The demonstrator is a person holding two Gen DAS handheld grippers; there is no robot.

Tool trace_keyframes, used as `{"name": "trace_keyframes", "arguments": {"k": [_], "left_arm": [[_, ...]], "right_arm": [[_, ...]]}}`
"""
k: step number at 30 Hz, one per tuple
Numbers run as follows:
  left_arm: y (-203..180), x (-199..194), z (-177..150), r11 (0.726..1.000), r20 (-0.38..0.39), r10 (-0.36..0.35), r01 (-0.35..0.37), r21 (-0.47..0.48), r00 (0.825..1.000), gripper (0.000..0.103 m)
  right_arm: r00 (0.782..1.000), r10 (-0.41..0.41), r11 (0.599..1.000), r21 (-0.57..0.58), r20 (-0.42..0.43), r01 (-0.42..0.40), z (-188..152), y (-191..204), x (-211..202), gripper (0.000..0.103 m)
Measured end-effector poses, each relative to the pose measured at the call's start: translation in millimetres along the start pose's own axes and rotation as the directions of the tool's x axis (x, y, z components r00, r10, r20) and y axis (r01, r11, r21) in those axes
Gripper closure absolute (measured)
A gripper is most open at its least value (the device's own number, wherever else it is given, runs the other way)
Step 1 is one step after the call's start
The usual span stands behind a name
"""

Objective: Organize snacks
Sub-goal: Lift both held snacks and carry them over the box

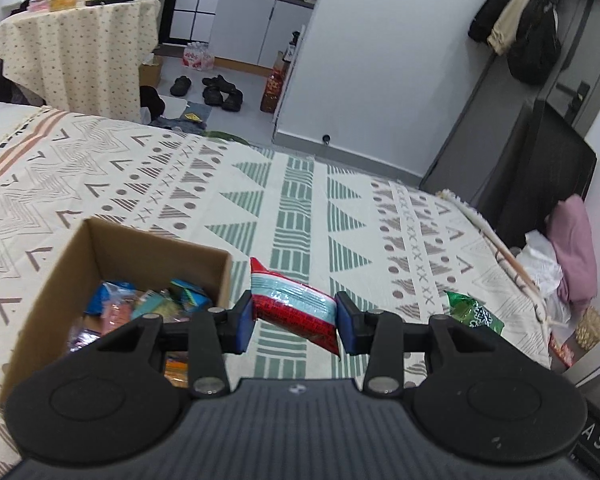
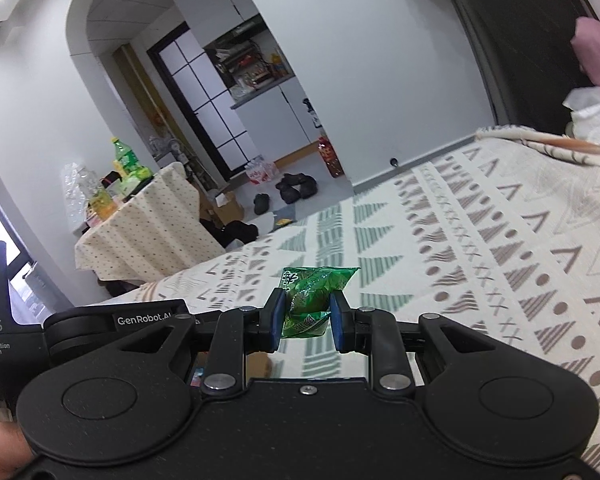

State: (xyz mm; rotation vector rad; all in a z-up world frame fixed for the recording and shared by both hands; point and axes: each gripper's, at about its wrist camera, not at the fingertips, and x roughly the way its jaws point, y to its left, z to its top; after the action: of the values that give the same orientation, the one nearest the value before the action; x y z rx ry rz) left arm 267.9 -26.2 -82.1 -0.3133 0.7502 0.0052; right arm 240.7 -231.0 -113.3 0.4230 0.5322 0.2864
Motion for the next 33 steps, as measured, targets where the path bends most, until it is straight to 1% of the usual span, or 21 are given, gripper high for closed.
{"name": "trace_keyframes", "arguments": {"k": [11,20,27,30,33], "left_arm": [[36,-25,21,0.997,0.046,-0.012,0.015,-0.07,0.999,0.062],[83,-28,34,0.987,0.045,0.005,0.002,-0.162,0.999,0.062],[112,-24,38,0.975,0.031,0.012,-0.005,-0.221,0.999,0.062],[124,-21,39,0.968,0.018,0.028,-0.022,-0.25,0.999,0.062],[135,-17,38,0.959,0.0,0.071,-0.069,-0.276,0.997,0.062]], "right_arm": [[1.0,0.02,0.998,-0.056,0.012,-0.019,3,43,4,0.079],[0.999,0.052,0.995,-0.087,-0.015,-0.053,-5,78,22,0.079],[0.996,0.068,0.991,-0.113,-0.052,-0.074,-16,102,43,0.079],[0.995,0.071,0.99,-0.117,-0.068,-0.079,-20,109,53,0.079],[0.994,0.074,0.99,-0.116,-0.083,-0.084,-25,115,62,0.079]]}}
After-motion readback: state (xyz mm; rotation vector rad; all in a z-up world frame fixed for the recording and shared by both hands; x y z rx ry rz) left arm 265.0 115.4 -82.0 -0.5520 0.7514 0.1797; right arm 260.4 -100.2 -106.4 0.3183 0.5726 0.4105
